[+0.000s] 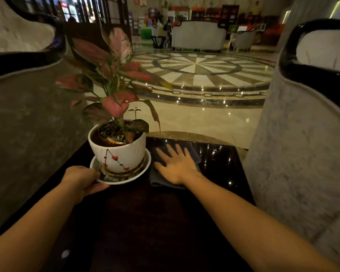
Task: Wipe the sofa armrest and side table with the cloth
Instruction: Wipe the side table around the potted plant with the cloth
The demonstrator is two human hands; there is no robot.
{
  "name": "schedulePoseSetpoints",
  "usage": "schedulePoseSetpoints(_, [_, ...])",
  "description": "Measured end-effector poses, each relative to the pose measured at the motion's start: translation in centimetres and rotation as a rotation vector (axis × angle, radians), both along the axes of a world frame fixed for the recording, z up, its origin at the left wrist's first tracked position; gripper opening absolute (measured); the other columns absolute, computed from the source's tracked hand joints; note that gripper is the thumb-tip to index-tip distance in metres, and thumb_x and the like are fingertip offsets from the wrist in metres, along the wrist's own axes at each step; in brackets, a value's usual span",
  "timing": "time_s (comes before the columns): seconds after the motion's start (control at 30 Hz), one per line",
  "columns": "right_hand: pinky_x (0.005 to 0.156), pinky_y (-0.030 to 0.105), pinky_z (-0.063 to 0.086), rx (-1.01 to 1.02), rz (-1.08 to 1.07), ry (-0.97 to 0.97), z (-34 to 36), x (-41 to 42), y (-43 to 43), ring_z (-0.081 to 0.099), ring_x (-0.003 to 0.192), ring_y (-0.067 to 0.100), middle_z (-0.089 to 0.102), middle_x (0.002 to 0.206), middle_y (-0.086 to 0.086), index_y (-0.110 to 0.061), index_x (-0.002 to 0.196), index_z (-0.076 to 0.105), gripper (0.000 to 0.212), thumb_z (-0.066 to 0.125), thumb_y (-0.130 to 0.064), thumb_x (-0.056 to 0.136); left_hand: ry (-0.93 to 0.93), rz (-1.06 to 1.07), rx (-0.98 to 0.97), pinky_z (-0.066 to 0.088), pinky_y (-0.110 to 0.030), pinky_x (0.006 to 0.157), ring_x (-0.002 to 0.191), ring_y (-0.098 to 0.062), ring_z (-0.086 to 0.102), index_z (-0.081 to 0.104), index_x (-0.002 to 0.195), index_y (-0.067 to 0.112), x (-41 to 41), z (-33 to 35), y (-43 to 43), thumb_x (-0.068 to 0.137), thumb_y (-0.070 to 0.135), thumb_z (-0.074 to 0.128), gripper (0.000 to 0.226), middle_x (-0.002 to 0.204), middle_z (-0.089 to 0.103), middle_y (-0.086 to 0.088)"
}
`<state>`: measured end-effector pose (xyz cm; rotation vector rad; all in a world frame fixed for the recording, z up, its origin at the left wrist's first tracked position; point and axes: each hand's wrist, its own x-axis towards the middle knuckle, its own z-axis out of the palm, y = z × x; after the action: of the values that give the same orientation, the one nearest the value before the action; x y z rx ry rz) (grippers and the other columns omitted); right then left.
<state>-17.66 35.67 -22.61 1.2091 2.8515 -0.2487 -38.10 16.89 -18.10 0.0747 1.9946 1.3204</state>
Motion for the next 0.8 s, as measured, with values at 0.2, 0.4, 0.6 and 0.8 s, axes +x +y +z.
schedulePoseSetpoints(0.2, [0.121,0.06,-0.003,-0.012,-0.636,-0.028,0.9,6.1,4.8,-0.006,0.153,0.04,-0.001,0.169,0.011,-0.026,0.16,0.004,0.073,0.017,-0.062,0.098,0.019,0.02,0.006,0.054,-0.031,0.038,0.069,-0.034,0.069,0.06,0.093,-0.001,-0.7,-1.2,0.1,0.089,-0.001,0.065,0.007,0.093,0.065,-0.024])
schedulePoseSetpoints(0.4, [0.121,0.053,-0.006,0.041,-0.087,0.058,-0.2,3.4,-6.9,-0.004,0.154,0.037,0.003,0.169,0.008,-0.033,0.159,0.006,0.073,0.013,-0.066,0.095,-0.015,0.016,-0.05,0.05,-0.029,0.031,0.05,-0.033,0.068,0.056,0.107,-0.006,-0.8,-0.3,0.4,0.088,-0.004,0.064,0.02,0.097,0.063,-0.028])
schedulePoseSetpoints(0.6, [0.123,0.048,-0.002,0.085,-0.097,-0.022,-0.7,14.3,-10.7,-0.003,0.155,0.026,0.002,0.17,-0.002,-0.041,0.158,0.0,0.069,0.011,-0.069,0.095,0.037,-0.005,-0.067,0.05,-0.032,0.031,0.061,-0.038,0.069,0.056,0.115,-0.006,1.8,0.4,0.3,0.083,-0.005,0.07,0.034,0.112,0.062,-0.027])
schedulePoseSetpoints(0.8, [0.123,0.054,-0.003,0.041,-0.49,-0.018,0.2,14.2,-18.2,-0.004,0.153,0.039,-0.001,0.168,0.014,-0.025,0.16,0.0,0.076,0.01,-0.064,0.097,0.061,-0.052,-0.05,0.049,-0.031,0.03,0.071,-0.04,0.069,0.053,0.125,-0.001,4.4,0.6,-1.7,0.082,-0.006,0.071,0.047,0.125,0.057,-0.027])
